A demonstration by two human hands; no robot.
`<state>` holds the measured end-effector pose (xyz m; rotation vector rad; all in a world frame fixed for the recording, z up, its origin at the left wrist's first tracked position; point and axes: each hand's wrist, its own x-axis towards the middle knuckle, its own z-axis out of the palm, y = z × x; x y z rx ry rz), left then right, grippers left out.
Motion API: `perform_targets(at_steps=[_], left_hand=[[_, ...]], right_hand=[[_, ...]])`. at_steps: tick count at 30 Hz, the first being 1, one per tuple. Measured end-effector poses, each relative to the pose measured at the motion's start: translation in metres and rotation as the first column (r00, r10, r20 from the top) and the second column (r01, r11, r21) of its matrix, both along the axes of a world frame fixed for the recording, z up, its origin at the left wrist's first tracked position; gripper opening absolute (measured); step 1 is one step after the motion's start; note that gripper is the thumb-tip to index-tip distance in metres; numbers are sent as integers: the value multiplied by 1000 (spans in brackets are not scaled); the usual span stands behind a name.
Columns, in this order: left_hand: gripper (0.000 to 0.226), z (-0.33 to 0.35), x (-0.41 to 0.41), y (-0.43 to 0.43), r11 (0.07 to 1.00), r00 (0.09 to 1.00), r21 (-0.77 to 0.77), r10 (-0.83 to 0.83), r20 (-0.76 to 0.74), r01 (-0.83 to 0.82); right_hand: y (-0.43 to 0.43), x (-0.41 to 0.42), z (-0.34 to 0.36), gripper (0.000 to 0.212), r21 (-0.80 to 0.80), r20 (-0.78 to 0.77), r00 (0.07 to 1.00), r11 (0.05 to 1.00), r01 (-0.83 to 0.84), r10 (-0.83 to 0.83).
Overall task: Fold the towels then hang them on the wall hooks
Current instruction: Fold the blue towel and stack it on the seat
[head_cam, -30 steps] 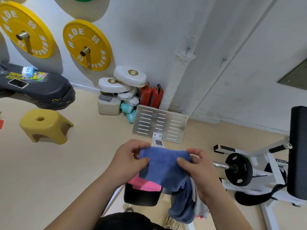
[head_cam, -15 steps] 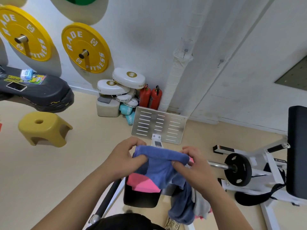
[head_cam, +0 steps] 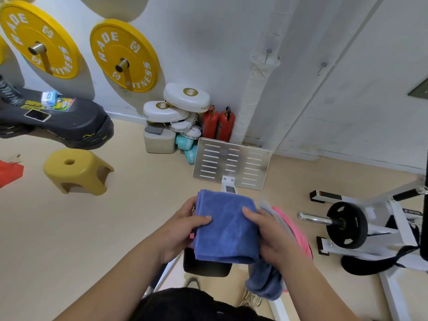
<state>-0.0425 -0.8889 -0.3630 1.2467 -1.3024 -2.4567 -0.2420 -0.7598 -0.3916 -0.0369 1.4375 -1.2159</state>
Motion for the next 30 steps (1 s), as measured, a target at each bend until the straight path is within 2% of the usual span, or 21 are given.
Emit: perform_targets(at_steps=[3,5,7,10,12,14,19,23,26,27,30], left_hand=[[65,-22,11,-6,997,999,66,-45,-13,46],[69,-37,16,-3,995,995,43,-90,43,88],[56,-53,16,5,1000,983,11,-26,182,24],[27,-78,14,16,993,909,-28,117,399,-116],[24,-89,12,20,990,887,-16,134,443,-141],[24,-91,7,19,989,886,-36,142,441,-141],[53,-86,-19,-14,995,934,-92,74,349,-45],[67,-101,-25,-25,972,901,-191,-44,430,139],[65,-113,-20,-13,884,818,-281,-170,549,372],[62,-116,-18,-9,864,805,-311,-165,569,397],[59,-120,-14,-2,864,837,-386,-72,543,325]], right_hand=[[10,2,-20,66,-66,-40,983,981,-181,178],[15,7,-36,65,-64,-36,977,975,-213,211],[17,15,-49,57,-28,-57,975,976,-216,214],[19,24,-61,38,49,-164,954,968,-246,251],[19,27,-69,36,84,-217,939,964,-252,265],[17,26,-78,42,110,-263,932,967,-229,250],[0,5,-83,74,101,-285,920,963,-250,269],[-10,0,-90,96,183,-373,847,925,-334,379],[-11,10,-107,100,276,-426,772,881,-386,471],[-12,13,-109,97,307,-428,760,870,-385,488],[-13,20,-109,90,331,-511,695,861,-385,507]])
